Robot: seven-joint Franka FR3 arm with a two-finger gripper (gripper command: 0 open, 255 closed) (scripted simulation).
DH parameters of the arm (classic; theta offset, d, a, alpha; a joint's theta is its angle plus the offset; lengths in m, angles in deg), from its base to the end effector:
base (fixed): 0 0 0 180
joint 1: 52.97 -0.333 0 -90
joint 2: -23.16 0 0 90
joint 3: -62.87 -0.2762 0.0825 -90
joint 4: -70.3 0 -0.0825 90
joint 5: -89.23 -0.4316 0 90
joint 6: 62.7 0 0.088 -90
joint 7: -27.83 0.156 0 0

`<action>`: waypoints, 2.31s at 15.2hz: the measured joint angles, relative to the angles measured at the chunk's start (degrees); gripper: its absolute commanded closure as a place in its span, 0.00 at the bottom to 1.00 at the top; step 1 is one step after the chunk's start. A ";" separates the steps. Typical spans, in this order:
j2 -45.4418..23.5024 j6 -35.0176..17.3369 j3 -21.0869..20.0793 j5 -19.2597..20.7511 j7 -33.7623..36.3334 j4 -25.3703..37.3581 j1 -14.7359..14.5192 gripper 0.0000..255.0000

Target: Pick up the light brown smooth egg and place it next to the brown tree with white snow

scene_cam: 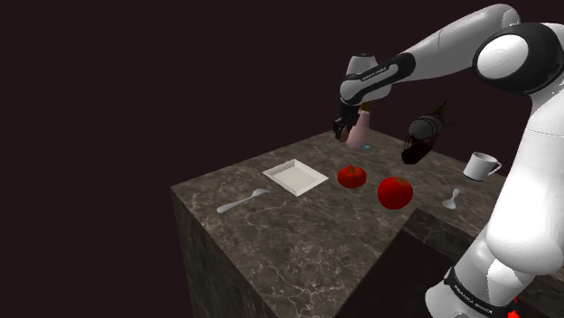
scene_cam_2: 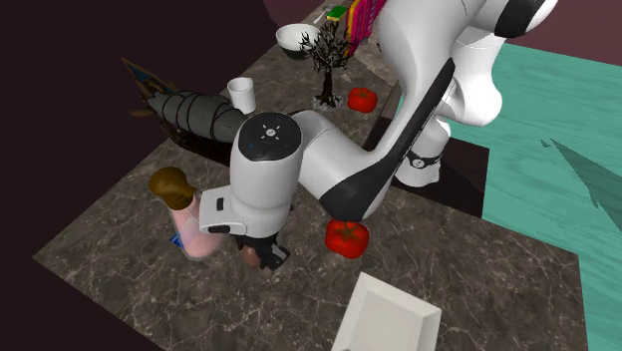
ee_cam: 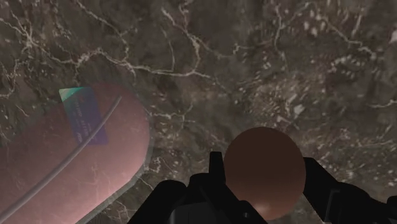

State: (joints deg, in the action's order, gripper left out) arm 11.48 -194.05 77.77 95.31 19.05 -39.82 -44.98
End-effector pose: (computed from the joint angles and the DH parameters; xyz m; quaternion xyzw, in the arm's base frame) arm 0.6063 -0.2612 0.2953 0.9902 -0.0860 0.0639 0.0892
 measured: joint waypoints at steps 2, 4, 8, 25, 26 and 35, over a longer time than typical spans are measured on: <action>0.46 1.32 0.02 0.01 -0.17 0.88 0.00 1.00; 1.33 2.88 0.02 0.18 -0.13 1.58 -0.14 1.00; 2.18 5.60 0.04 0.20 -0.41 3.49 -0.17 1.00; 4.61 17.87 0.09 0.14 -1.75 13.47 -0.27 1.00; 4.41 18.76 0.06 0.07 -1.79 14.55 -0.29 1.00; 3.96 25.99 0.07 -0.33 -2.69 22.27 -0.23 1.00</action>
State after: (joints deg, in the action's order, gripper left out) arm 15.43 -168.05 77.84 94.98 16.36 -17.56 -45.20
